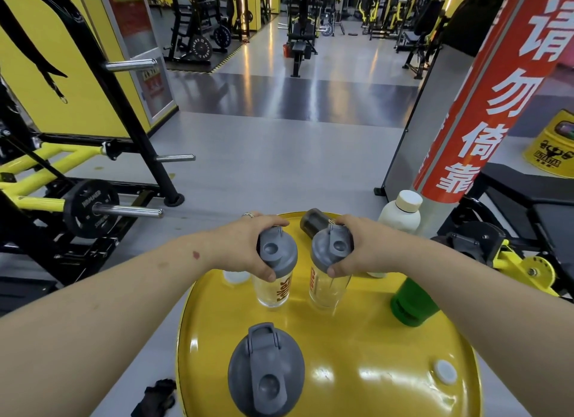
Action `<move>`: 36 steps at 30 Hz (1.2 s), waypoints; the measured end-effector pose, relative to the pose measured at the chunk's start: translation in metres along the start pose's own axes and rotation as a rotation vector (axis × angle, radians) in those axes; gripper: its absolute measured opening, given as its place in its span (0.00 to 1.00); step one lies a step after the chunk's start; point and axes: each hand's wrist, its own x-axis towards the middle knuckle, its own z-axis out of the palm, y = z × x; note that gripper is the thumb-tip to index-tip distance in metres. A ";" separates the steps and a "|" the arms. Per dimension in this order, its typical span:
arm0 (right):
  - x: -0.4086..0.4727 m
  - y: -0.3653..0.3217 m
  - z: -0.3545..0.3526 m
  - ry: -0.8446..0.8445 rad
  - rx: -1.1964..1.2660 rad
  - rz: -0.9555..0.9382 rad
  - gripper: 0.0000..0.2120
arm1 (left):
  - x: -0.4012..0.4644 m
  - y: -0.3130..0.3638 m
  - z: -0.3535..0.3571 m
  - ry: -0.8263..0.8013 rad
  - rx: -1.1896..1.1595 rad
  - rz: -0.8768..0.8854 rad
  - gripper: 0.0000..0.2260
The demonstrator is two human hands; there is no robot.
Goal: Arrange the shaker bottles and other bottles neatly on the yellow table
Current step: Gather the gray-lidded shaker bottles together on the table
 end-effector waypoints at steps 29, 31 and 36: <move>-0.004 0.006 0.004 0.071 0.087 -0.075 0.49 | 0.002 -0.005 -0.001 -0.062 -0.075 -0.073 0.46; -0.005 0.005 0.006 0.118 0.078 -0.097 0.51 | 0.002 -0.004 -0.001 -0.062 -0.070 -0.068 0.46; -0.009 0.004 0.003 0.151 0.011 -0.181 0.45 | 0.002 -0.005 -0.001 -0.063 -0.085 -0.060 0.45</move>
